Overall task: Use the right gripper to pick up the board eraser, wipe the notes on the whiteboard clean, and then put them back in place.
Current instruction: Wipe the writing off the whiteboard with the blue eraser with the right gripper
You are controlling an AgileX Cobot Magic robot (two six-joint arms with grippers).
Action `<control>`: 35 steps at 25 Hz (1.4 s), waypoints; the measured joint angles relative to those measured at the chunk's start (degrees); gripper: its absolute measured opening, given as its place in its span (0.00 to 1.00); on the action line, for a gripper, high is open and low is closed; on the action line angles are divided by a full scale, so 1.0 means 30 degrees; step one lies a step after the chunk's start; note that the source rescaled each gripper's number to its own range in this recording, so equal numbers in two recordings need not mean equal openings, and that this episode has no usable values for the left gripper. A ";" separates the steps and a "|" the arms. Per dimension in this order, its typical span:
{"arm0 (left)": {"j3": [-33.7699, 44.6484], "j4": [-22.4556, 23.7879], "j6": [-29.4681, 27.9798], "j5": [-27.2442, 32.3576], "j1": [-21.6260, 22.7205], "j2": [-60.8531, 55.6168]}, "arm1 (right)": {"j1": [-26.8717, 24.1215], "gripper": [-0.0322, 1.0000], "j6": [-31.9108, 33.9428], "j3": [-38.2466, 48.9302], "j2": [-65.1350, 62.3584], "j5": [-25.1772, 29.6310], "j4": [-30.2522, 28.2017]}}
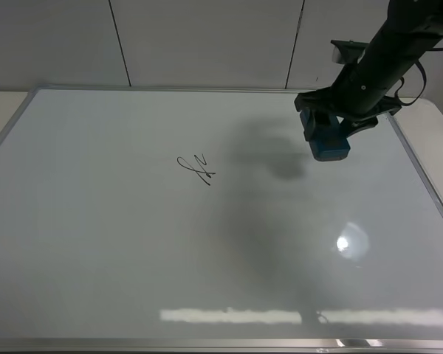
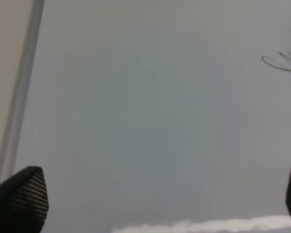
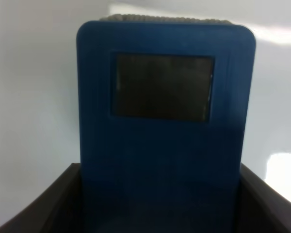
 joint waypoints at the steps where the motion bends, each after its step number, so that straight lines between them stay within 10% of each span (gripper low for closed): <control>1: 0.0000 0.0000 0.0000 0.0000 0.0000 0.0000 | 0.0324 0.04 0.0000 -0.0329 0.0000 0.0000 0.0000; 23: 0.0000 0.0000 0.0000 0.0000 0.0000 0.0000 | 0.8156 0.04 -0.1008 -1.1688 0.6427 0.4137 -0.1171; 35: 0.0000 0.0000 0.0000 0.0000 0.0000 0.0000 | 0.8520 0.04 -0.3066 -1.2362 1.0348 0.4442 0.1056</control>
